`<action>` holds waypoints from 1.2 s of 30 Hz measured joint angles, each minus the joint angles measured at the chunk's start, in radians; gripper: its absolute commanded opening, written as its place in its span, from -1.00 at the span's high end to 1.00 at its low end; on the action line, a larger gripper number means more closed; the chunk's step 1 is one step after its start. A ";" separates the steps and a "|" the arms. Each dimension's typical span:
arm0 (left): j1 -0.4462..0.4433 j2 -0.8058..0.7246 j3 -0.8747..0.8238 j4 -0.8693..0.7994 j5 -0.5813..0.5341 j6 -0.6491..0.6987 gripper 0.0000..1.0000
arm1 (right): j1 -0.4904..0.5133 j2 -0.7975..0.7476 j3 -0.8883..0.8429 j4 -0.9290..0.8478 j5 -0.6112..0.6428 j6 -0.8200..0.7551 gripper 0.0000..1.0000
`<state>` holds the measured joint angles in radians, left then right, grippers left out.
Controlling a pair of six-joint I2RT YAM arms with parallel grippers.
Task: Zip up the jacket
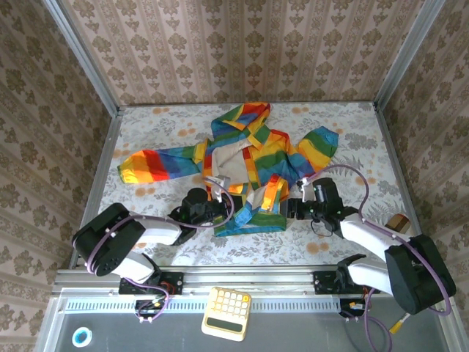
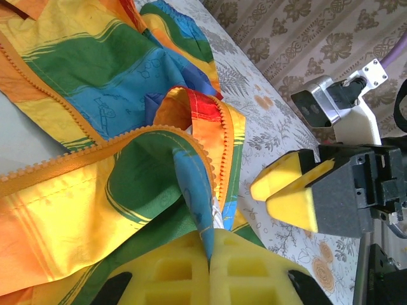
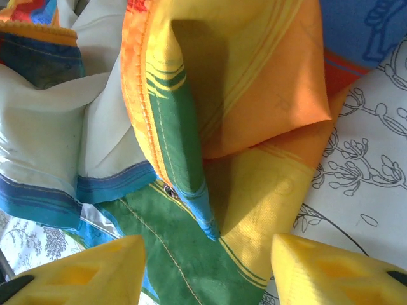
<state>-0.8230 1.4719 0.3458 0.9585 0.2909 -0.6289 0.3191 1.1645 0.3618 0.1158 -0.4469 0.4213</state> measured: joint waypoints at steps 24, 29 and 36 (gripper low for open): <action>0.026 -0.101 0.004 -0.087 0.016 0.002 1.00 | 0.099 0.137 0.158 0.029 0.016 -0.050 1.00; 0.026 -0.245 0.008 -0.155 0.007 0.037 1.00 | 0.099 0.066 0.225 -0.069 -0.043 -0.099 1.00; 0.026 -0.433 0.059 -0.265 0.000 0.122 1.00 | 0.095 0.024 0.329 -0.169 -0.221 -0.150 1.00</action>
<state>-0.7967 1.0389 0.4046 0.6933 0.2905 -0.5064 0.4145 1.1881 0.6910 -0.0536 -0.6678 0.2714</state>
